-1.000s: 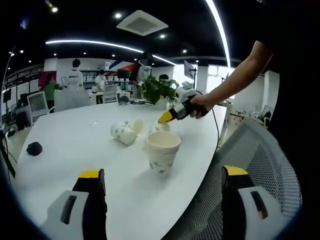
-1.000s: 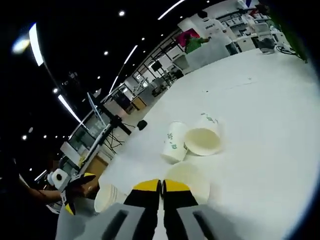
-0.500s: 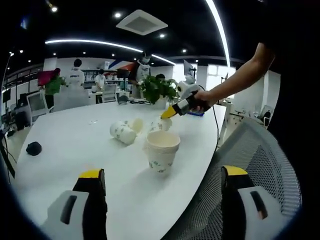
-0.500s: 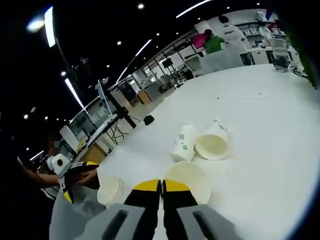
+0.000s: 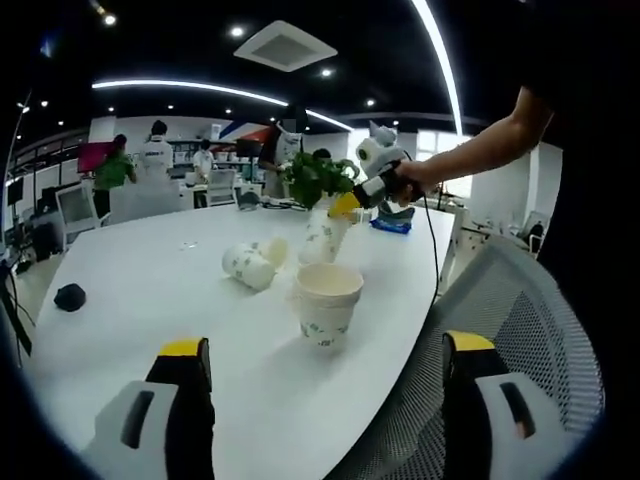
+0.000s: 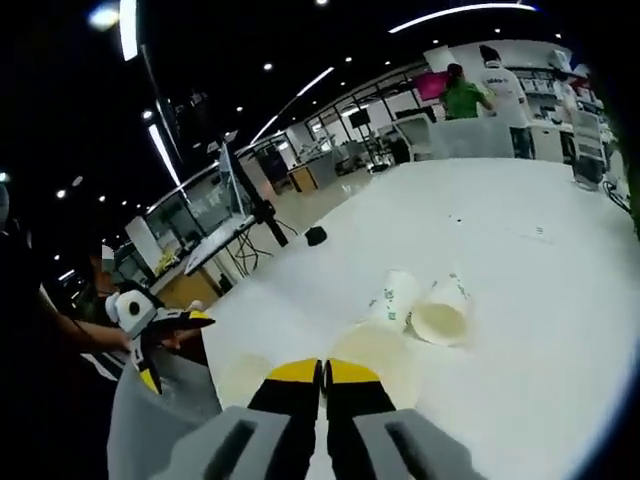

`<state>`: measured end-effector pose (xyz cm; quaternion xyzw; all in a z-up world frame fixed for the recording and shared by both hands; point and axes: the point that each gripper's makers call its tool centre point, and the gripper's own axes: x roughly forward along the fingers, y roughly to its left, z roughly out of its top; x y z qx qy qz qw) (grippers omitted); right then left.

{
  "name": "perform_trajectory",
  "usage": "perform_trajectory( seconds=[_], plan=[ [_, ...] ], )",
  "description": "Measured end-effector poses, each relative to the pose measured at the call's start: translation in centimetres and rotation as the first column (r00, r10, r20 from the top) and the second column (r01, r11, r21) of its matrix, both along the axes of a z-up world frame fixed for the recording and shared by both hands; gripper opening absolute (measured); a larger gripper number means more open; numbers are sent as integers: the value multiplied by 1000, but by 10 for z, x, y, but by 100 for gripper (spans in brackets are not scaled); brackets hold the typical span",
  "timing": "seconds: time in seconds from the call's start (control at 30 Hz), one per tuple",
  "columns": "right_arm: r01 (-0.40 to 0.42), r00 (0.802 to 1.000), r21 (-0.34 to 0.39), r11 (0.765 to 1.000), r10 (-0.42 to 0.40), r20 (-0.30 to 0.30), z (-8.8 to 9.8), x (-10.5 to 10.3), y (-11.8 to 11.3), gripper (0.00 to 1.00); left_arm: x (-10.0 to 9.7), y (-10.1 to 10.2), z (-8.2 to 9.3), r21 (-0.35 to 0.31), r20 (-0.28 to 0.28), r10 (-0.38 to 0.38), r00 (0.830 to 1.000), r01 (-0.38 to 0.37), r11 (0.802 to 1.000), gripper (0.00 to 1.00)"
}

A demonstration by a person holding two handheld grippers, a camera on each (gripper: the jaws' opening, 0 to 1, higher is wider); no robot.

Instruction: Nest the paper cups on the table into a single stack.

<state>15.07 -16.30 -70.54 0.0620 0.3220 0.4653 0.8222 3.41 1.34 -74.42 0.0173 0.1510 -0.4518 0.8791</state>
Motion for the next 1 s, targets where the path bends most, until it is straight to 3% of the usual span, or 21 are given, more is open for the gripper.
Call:
perform_trajectory(
  seconds=[0.43, 0.73, 1.0],
  plan=[
    [-99, 991, -53, 994, 103, 85, 46, -18, 16, 0, 0, 0, -1, 9, -4, -2, 1000, 2, 1000, 95],
    [-145, 981, -95, 985, 155, 115, 61, -29, 34, 0, 1, 1, -1, 11, 0, 3, 1000, -3, 1000, 95],
    [-203, 969, -79, 976, 212, 126, 72, -45, 57, 0, 2, 2, 0, 10, 5, 12, 1000, -13, 1000, 95]
  ],
)
